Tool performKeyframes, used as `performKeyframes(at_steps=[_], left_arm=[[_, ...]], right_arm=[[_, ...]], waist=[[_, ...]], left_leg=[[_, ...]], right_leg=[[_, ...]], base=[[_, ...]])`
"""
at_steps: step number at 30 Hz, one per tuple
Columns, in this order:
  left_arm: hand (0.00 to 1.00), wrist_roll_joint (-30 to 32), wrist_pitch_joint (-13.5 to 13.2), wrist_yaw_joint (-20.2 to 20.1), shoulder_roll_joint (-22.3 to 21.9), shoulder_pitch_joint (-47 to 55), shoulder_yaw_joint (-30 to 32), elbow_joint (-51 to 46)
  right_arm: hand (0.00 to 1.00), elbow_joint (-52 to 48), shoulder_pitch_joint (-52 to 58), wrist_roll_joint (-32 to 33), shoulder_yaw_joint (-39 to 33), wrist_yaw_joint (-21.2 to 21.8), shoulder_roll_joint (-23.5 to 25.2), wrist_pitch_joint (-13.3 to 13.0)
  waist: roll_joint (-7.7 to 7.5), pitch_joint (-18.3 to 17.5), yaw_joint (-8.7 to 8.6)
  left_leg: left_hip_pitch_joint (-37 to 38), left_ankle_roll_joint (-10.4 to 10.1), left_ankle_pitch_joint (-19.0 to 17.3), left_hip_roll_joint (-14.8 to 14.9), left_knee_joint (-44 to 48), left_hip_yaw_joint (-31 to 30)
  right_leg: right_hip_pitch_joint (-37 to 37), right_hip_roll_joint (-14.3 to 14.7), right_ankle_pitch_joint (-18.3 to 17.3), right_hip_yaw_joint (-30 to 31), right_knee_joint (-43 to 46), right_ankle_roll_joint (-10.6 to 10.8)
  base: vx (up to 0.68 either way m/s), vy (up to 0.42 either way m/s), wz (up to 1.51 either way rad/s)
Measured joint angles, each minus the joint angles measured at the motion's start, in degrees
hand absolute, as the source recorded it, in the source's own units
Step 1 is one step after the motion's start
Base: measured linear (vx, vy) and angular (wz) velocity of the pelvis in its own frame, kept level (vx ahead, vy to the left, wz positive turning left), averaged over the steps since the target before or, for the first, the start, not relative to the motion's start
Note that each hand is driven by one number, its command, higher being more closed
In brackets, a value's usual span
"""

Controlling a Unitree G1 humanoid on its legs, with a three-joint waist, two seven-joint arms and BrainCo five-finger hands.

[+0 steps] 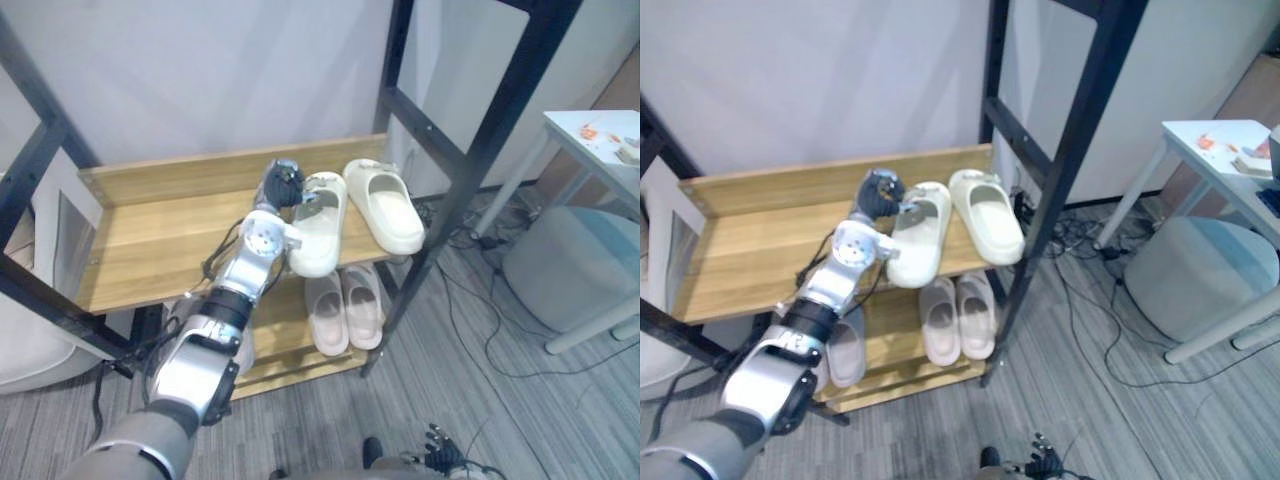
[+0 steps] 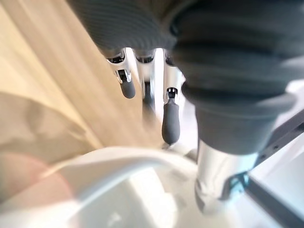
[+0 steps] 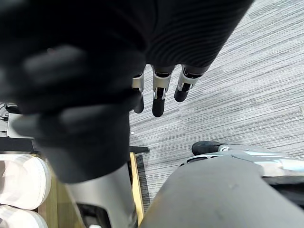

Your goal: Organize the slippers on the shoe rack

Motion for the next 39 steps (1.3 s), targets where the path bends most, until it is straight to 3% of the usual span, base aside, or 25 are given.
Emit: performKeyframes(at_steps=[5, 15, 18, 24, 39], left_arm=[[0.00, -2.3, -0.9, 0.8, 0.0, 3.2, 1.5, -7.7], [0.00, -8.3, -3.1, 0.4, 0.0, 15.5, 3.3, -20.8], [0.00, -11.9, -4.3, -0.7, -0.4, 20.0, 3.1, -24.3], [0.00, -20.0, -4.5, -2.5, -1.7, 27.0, 1.0, -26.6], [0.00, -22.5, -4.9, -7.4, -3.4, 34.1, -7.0, -27.3]], right_arm=[[0.00, 0.0, 0.0, 0.0, 0.0, 0.1, -0.2, 0.1], [0.00, 0.3, 0.1, -0.2, 0.1, 0.2, -0.6, 0.3], [0.00, 0.3, 0.0, -0.2, 0.1, 0.2, -0.6, 0.5], [0.00, 0.5, 0.0, -0.2, 0.3, 0.2, -0.7, 0.7], [0.00, 2.5, -0.2, -0.6, 0.9, 0.1, -0.7, 1.0]], waist=[[0.47, -0.1, 0.10], [0.63, -0.2, 2.50], [0.60, -0.2, 2.54], [0.53, -0.3, 3.04], [-0.18, -1.1, 4.55]], left_leg=[[0.5, 0.0, 0.0, 0.0, -0.3, -0.7], [1.2, 0.2, 0.4, -0.1, -0.9, -1.5], [1.3, 0.3, 0.7, -0.1, -1.3, -2.2], [1.4, 0.2, 1.0, 0.0, -1.4, -3.3], [1.4, 0.2, 1.0, -0.1, -1.4, -4.8]], right_leg=[[1.0, 0.0, -0.1, -0.8, -0.2, -0.1], [1.9, 0.0, -0.3, -1.6, -0.2, -0.3], [2.1, -0.1, -0.3, -2.3, -0.2, -0.2], [2.9, -0.1, -0.6, -3.6, -0.2, 0.1], [3.7, -0.2, -1.2, -5.1, -0.2, 0.4]], base=[[-0.01, -0.014, 0.07], [-0.02, -0.008, 0.03], [-0.02, -0.013, 0.11], [-0.02, -0.019, 0.10], [-0.01, -0.009, 0.04]])
